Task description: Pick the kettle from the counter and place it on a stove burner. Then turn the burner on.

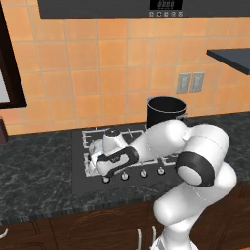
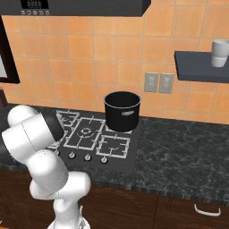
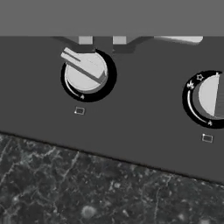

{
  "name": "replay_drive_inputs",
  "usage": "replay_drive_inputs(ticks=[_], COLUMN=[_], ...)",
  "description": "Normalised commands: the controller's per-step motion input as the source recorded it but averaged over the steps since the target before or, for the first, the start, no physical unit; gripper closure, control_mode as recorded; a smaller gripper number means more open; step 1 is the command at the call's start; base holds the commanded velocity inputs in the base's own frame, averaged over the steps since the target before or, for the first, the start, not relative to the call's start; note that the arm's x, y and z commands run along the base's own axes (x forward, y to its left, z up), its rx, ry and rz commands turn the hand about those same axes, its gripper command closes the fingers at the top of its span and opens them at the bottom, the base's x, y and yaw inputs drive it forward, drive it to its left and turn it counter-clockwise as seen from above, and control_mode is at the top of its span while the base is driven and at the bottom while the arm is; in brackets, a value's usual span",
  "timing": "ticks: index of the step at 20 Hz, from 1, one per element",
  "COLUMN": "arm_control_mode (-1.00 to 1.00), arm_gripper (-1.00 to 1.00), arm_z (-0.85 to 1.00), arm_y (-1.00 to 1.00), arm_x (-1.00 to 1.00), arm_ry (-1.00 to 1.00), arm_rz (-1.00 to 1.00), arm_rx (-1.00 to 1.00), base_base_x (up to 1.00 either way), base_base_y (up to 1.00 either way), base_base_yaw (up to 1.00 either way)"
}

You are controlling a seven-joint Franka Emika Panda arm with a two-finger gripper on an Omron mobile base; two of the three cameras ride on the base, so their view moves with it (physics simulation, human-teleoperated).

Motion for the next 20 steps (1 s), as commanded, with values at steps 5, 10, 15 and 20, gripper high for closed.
replay_drive_inputs(ticks=[5, 10, 15, 20], arm_control_mode=[-1.0, -1.0, -1.0, -1.0], arm_gripper=[1.0, 1.0, 1.0, 1.0], arm_z=[0.61, 0.78, 0.94, 1.0], arm_y=[-0.04, 0.0, 0.0, -0.02], arm_x=[-0.83, -0.79, -0.72, -0.67], arm_ry=[-0.47, -0.45, -0.46, -0.52], arm_rz=[0.42, 0.44, 0.45, 0.39], arm_rx=[-0.02, 0.0, 0.0, 0.0], base_base_x=[0.0, 0.0, 0.0, 0.0], base_base_y=[0.0, 0.0, 0.0, 0.0], base_base_yaw=[0.0, 0.0, 0.0, 0.0])
